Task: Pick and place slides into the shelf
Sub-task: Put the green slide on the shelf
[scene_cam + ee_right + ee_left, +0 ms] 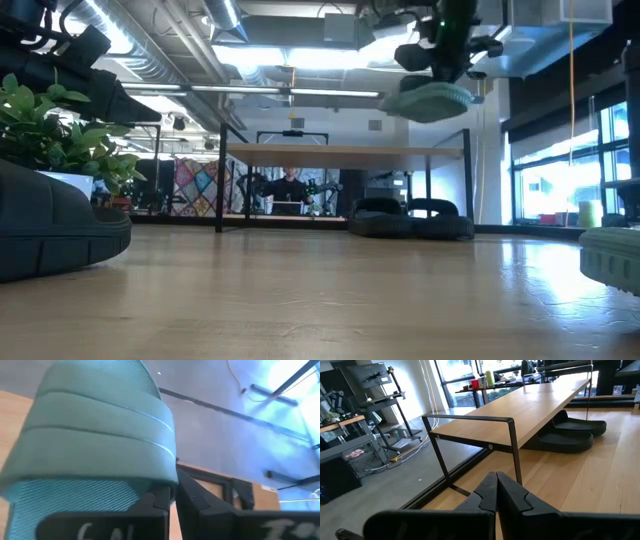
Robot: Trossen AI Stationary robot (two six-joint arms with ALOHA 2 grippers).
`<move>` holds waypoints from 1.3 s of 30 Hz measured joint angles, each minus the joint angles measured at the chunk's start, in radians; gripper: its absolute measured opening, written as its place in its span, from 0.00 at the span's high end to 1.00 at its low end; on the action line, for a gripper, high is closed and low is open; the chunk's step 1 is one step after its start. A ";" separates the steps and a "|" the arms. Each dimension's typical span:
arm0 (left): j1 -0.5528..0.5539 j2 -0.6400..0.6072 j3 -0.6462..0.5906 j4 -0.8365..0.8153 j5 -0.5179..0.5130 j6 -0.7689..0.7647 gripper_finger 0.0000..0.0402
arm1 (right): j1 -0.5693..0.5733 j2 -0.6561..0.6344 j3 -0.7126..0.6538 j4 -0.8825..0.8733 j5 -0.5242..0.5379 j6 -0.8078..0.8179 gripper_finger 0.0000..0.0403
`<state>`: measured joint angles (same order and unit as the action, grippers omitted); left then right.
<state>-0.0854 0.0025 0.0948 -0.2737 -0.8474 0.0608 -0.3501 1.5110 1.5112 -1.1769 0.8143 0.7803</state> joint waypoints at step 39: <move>0.000 0.000 0.000 0.000 0.000 0.001 1.00 | -0.126 0.197 0.000 0.047 -0.042 -0.134 0.88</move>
<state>-0.0856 0.0026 0.0948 -0.2737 -0.8478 0.0616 -0.4761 1.7084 1.5108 -1.1304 0.7723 0.6461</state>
